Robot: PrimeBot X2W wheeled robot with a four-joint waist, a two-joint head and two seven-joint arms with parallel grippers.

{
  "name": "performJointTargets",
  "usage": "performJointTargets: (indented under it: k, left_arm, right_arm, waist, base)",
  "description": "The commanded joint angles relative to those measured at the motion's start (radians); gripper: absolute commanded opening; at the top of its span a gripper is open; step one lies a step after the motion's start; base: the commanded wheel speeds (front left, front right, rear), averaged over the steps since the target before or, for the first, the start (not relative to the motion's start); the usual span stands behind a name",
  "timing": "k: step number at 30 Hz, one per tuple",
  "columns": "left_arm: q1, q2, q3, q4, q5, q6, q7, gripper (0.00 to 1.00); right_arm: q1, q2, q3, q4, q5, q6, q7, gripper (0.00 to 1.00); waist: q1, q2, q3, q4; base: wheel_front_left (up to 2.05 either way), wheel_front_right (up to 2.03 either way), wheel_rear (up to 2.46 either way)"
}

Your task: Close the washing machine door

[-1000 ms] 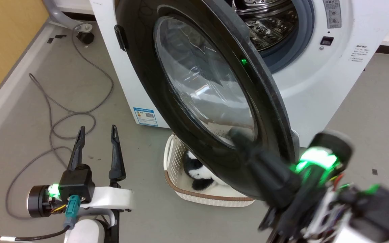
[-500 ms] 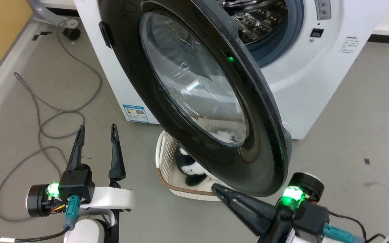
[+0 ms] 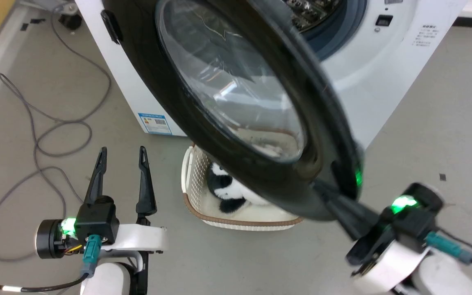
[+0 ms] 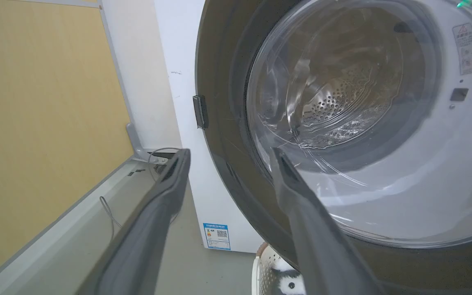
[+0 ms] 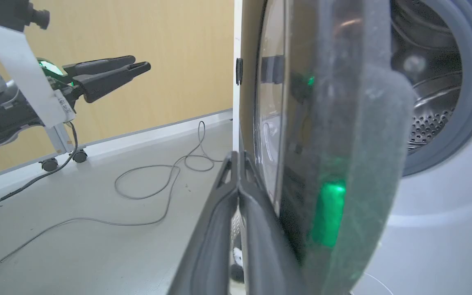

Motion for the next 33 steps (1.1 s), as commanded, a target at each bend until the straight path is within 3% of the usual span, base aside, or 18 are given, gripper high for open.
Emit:
performJointTargets:
  k: [1,10,33]
  left_arm:
    - [-0.014,-0.004,0.0,-0.006,0.007,-0.003,-0.004,1.0]
    - [-0.051,-0.009,-0.011,-0.023,0.008,-0.002,-0.004,1.0]
    - [-0.203,-0.017,-0.06,-0.064,0.009,0.002,-0.004,1.0]
  right_arm:
    - [-0.01,0.0,-0.027,0.007,-0.007,-0.002,-0.004,0.0]
    - [-0.099,0.0,-0.184,0.096,-0.043,-0.002,-0.004,0.0]
    - [-0.575,-0.012,-0.384,0.39,-0.064,-0.002,-0.004,0.0]
  waist:
    - [0.0,0.0,0.011,-0.003]
    - [0.0,0.0,0.096,-0.008]
    - [0.0,0.0,0.339,0.021]
  base:
    - [0.0,0.0,0.0]
    - [0.0,0.0,0.0]
    - [0.0,0.0,0.0]
